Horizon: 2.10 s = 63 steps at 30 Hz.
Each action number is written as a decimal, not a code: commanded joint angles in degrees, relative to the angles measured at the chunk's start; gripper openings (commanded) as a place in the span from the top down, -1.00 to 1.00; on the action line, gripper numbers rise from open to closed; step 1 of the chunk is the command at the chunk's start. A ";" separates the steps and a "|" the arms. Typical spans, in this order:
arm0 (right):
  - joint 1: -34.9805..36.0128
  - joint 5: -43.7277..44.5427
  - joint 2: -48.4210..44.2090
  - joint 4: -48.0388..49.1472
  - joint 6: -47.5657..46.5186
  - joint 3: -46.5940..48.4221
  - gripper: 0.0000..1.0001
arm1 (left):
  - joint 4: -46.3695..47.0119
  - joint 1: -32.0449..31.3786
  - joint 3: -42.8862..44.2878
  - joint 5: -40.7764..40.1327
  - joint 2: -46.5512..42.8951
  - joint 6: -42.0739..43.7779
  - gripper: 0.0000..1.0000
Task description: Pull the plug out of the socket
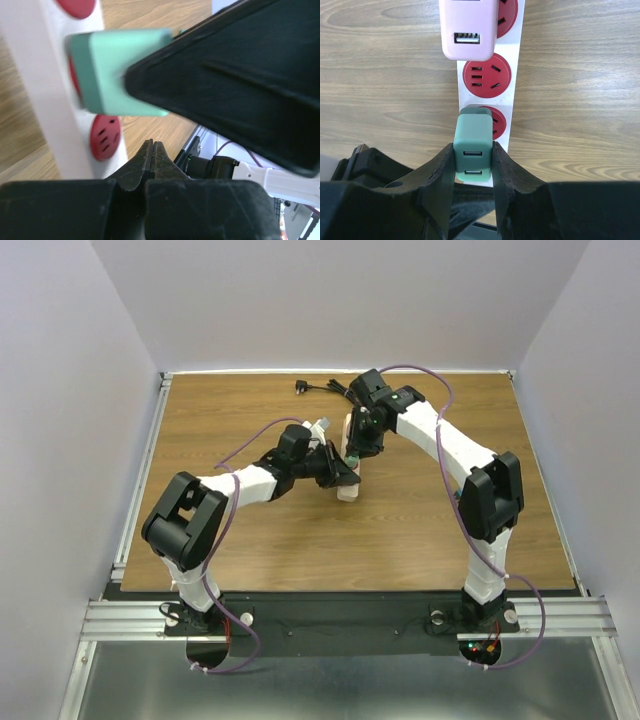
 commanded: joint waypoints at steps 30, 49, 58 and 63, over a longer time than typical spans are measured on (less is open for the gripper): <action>0.14 -0.81 -5.44 1.76 -0.62 3.82 0.99 | -3.78 -1.11 8.67 0.04 -4.34 0.40 1.00; 0.14 -5.11 -5.79 1.59 -1.15 -2.24 0.99 | -1.14 -3.22 1.73 0.93 1.10 3.20 1.00; 0.40 -9.68 -13.51 1.50 -2.82 -13.05 0.99 | -0.70 -1.73 3.13 0.13 7.34 6.45 1.00; 0.49 -11.54 -13.44 0.89 -4.05 -15.17 0.99 | 0.44 -1.91 2.87 1.89 8.57 6.19 1.00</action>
